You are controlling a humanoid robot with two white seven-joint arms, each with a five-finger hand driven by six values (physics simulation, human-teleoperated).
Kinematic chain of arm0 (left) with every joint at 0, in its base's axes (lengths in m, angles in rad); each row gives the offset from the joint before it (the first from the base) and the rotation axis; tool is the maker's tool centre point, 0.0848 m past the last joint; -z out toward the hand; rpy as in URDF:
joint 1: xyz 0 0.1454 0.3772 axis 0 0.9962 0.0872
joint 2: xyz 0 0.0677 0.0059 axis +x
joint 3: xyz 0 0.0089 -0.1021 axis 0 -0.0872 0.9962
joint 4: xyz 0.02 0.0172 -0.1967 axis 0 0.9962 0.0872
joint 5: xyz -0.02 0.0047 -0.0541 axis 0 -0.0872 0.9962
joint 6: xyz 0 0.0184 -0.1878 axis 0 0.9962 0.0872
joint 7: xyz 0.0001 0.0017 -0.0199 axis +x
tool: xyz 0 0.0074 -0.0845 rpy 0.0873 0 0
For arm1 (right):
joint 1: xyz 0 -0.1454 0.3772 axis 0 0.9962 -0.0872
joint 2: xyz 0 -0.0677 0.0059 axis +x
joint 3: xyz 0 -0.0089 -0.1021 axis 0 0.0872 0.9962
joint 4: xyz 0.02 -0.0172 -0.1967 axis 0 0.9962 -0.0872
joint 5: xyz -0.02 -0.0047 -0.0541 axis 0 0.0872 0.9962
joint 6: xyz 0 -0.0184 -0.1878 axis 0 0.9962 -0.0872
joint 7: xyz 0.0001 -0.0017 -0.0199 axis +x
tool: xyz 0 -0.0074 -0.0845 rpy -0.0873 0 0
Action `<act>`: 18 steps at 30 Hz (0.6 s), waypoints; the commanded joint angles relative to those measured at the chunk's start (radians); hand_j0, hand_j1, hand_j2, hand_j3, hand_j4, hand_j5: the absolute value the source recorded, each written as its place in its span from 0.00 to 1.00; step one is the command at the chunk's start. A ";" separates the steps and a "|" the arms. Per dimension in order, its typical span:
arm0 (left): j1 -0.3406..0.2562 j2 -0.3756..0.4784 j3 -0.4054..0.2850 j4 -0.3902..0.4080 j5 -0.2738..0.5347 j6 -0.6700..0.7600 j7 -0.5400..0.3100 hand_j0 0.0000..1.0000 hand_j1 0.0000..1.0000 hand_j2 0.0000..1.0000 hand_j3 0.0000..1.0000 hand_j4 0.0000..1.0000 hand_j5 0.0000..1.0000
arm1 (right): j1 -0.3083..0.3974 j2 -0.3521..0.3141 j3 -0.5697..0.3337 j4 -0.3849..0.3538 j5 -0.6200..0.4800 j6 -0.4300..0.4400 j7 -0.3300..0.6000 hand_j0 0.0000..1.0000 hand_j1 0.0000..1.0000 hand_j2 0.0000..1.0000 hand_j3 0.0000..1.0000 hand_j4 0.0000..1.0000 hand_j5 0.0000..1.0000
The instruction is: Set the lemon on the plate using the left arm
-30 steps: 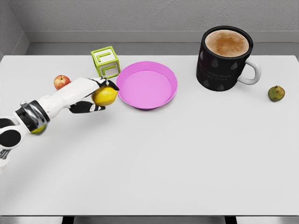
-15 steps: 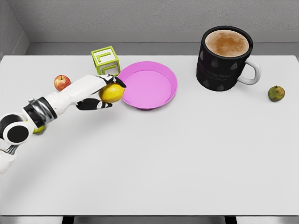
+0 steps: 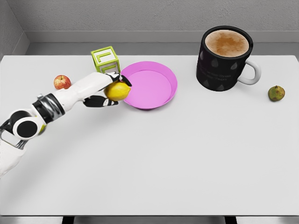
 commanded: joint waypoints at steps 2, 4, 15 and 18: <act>-0.008 -0.021 -0.010 0.014 0.001 0.000 0.001 0.54 0.54 0.54 0.54 0.54 0.54 | 0.000 0.000 0.000 0.000 0.000 0.000 0.000 1.00 1.00 1.00 1.00 1.00 1.00; -0.018 -0.030 -0.018 0.025 -0.001 0.000 0.001 0.54 0.54 0.54 0.54 0.54 0.54 | 0.000 0.000 0.000 0.000 0.000 0.000 0.000 1.00 1.00 1.00 1.00 1.00 1.00; -0.046 -0.068 -0.027 0.066 -0.005 -0.012 0.001 0.54 0.54 0.54 0.54 0.54 0.54 | 0.000 0.000 0.000 0.000 0.000 0.000 0.001 1.00 1.00 1.00 1.00 1.00 1.00; -0.058 -0.074 -0.027 0.079 -0.007 -0.023 0.001 0.54 0.54 0.54 0.54 0.54 0.54 | 0.000 0.000 0.001 0.000 0.000 0.000 0.000 1.00 1.00 1.00 1.00 1.00 1.00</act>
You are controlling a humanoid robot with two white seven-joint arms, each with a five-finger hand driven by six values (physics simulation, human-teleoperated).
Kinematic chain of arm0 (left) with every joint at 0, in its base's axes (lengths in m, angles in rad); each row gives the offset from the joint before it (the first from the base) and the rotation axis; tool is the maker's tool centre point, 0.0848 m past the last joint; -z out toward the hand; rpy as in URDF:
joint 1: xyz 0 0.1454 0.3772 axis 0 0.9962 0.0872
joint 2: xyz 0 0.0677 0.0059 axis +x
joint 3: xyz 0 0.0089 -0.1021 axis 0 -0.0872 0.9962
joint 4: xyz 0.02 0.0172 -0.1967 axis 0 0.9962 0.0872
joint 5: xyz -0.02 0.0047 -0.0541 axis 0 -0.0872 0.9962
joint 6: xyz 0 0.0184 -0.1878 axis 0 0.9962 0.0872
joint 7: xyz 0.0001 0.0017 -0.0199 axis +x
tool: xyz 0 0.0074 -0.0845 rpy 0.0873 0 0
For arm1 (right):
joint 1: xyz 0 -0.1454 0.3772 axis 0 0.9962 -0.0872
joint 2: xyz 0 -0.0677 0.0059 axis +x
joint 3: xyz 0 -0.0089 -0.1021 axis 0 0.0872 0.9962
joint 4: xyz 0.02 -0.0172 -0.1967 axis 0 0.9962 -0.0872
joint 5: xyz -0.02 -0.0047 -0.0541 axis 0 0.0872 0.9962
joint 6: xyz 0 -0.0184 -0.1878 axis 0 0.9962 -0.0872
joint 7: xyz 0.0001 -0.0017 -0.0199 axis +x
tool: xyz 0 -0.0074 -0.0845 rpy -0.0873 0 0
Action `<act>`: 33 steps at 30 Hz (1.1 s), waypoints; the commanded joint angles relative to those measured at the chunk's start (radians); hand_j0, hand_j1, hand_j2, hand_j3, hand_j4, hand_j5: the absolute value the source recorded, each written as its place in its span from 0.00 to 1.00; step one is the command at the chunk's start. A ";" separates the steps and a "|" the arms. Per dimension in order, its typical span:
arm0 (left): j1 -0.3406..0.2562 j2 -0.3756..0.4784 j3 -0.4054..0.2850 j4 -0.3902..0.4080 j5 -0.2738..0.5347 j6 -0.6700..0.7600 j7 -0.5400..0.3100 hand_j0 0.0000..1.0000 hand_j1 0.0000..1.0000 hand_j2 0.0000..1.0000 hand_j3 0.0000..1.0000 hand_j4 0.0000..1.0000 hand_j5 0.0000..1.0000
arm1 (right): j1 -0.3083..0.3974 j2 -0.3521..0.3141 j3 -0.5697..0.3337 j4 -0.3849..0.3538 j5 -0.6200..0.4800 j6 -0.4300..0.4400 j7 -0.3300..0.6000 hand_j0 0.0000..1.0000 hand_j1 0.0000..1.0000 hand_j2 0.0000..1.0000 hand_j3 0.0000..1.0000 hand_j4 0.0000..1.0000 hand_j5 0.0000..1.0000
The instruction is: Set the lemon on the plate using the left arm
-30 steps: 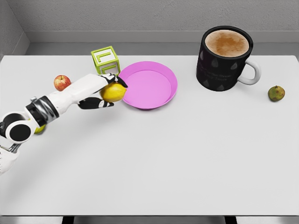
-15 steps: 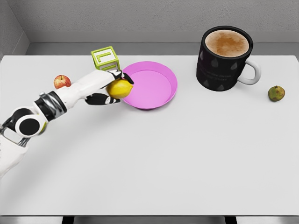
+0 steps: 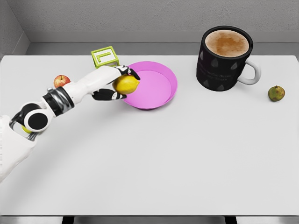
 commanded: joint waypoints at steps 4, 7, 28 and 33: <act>-0.017 -0.036 -0.012 0.041 -0.001 -0.007 0.001 0.54 0.54 0.54 0.54 0.54 0.54 | 0.000 0.000 0.001 0.000 0.000 0.000 0.000 1.00 1.00 1.00 1.00 1.00 1.00; -0.031 -0.052 -0.014 0.064 -0.008 -0.007 0.001 0.54 0.54 0.54 0.54 0.54 0.54 | 0.000 0.000 0.001 0.000 0.000 0.000 0.000 1.00 1.00 1.00 1.00 1.00 1.00; -0.155 -0.213 -0.058 0.312 -0.089 -0.069 0.002 0.54 0.54 0.54 0.54 0.54 0.54 | 0.000 0.000 -0.001 0.000 0.000 0.000 0.000 1.00 1.00 1.00 1.00 1.00 1.00; -0.158 -0.210 -0.058 0.306 -0.113 -0.066 0.010 0.95 0.95 0.95 0.95 0.95 0.95 | 0.000 0.000 0.001 0.000 0.000 0.000 0.000 1.00 1.00 1.00 1.00 1.00 1.00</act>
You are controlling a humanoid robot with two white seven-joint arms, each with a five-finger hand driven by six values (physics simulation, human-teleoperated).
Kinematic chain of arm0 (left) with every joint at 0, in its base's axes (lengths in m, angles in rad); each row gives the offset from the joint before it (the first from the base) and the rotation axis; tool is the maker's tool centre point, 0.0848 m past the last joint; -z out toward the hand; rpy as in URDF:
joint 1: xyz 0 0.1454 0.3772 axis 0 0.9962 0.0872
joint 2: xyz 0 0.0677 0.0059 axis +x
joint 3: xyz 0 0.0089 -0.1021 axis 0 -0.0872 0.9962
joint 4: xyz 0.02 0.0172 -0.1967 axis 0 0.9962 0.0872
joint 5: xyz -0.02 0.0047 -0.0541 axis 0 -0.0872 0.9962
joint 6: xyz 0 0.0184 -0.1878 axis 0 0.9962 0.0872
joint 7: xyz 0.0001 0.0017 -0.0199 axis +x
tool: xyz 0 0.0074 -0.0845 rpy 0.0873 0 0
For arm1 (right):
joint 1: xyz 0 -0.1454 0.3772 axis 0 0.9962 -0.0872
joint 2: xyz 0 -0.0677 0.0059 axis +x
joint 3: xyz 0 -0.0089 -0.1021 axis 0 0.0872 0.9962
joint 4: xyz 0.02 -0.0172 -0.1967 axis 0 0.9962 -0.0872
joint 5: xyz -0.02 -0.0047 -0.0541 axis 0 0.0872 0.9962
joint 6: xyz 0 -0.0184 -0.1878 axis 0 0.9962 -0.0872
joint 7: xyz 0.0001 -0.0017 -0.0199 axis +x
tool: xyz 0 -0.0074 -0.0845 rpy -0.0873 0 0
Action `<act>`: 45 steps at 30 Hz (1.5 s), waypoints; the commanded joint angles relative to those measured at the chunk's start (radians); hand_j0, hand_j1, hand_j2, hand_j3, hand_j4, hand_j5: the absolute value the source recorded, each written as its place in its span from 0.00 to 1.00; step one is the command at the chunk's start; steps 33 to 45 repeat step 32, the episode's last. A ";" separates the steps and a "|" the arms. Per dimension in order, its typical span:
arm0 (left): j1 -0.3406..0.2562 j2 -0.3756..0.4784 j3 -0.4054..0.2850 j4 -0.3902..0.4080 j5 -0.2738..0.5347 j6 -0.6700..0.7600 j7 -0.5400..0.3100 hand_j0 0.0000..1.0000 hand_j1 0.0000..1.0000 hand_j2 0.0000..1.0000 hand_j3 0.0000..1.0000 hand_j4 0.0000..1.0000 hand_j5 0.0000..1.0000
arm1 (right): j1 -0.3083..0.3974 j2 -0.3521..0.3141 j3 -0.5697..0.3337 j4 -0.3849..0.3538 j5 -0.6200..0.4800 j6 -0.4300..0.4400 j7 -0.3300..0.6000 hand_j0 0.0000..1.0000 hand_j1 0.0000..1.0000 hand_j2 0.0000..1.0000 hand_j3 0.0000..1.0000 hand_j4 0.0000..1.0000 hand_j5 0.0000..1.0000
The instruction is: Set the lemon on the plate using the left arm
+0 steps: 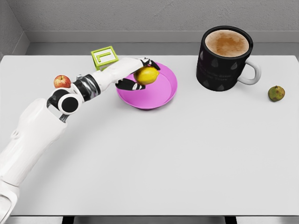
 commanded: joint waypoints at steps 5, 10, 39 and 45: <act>0.000 0.007 0.002 -0.008 -0.003 0.004 0.004 1.00 1.00 1.00 1.00 1.00 1.00 | 0.000 0.000 0.001 0.000 0.000 0.000 0.000 1.00 1.00 1.00 1.00 1.00 1.00; 0.002 0.012 0.004 -0.030 0.008 0.007 0.003 1.00 1.00 1.00 1.00 1.00 1.00 | 0.000 0.000 0.000 0.000 0.000 0.000 0.000 1.00 1.00 1.00 1.00 1.00 1.00; 0.167 0.797 0.011 -0.495 0.197 -0.232 0.007 1.00 1.00 1.00 1.00 1.00 1.00 | 0.000 0.000 0.000 0.000 0.000 0.000 0.000 1.00 1.00 1.00 1.00 1.00 1.00; 0.167 0.797 0.011 -0.495 0.197 -0.232 0.007 1.00 1.00 1.00 1.00 1.00 1.00 | 0.000 0.000 0.000 0.000 0.000 0.000 0.000 1.00 1.00 1.00 1.00 1.00 1.00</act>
